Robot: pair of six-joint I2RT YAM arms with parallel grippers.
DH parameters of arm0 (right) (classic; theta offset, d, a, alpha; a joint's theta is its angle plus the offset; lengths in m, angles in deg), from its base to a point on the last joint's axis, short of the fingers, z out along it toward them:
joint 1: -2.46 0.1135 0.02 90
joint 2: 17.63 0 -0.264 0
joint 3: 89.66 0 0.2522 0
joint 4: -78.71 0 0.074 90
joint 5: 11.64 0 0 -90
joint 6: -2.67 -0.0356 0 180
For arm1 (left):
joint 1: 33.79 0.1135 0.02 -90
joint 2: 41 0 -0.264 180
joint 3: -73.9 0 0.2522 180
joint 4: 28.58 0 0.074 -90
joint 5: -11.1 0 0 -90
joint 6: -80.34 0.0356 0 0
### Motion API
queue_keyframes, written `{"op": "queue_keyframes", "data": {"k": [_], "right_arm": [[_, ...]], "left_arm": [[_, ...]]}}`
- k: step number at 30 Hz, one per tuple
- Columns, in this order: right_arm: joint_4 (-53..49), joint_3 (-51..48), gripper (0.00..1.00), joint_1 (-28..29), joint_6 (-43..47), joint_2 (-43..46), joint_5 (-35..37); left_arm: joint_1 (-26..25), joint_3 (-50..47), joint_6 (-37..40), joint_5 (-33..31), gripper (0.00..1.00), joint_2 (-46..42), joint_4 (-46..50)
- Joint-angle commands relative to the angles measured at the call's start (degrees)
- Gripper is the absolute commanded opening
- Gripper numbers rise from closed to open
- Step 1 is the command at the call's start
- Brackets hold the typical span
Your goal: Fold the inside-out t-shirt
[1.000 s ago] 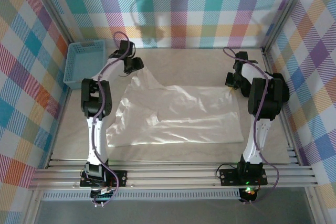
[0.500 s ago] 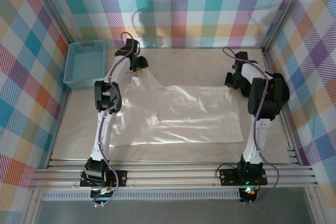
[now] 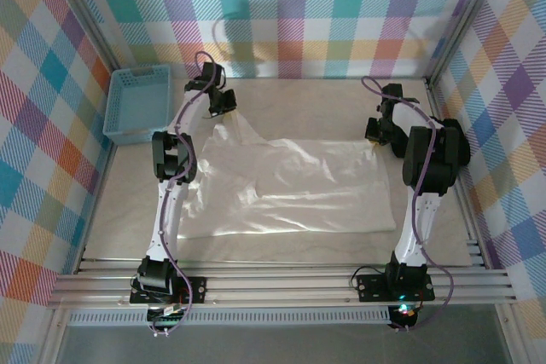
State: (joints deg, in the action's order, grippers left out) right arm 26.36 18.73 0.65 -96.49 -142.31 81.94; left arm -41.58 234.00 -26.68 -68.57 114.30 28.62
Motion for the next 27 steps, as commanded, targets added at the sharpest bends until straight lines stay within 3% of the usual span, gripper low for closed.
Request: {"op": "queue_keyframes", "data": {"k": [1,3,16,27], "right_arm": [[2.0,0.4,0.07,0.1,2.8,2.0,0.8],[4.3,-1.7,0.06,0.1,4.2,4.3,0.8],[15.4,-24.2,0.06,0.1,4.8,23.9,-0.9],[19.2,-40.9,0.06,0.1,0.4,40.9,-1.1]], "left_arm": [[1.0,1.4,1.2,1.7,0.00,-4.6,2.9],[1.0,-1.7,1.2,1.7,0.00,-8.9,4.0],[1.0,-57.2,-5.8,0.0,0.00,-57.5,-10.7],[1.2,-80.4,-5.7,-3.2,0.00,-86.3,-0.5]]}}
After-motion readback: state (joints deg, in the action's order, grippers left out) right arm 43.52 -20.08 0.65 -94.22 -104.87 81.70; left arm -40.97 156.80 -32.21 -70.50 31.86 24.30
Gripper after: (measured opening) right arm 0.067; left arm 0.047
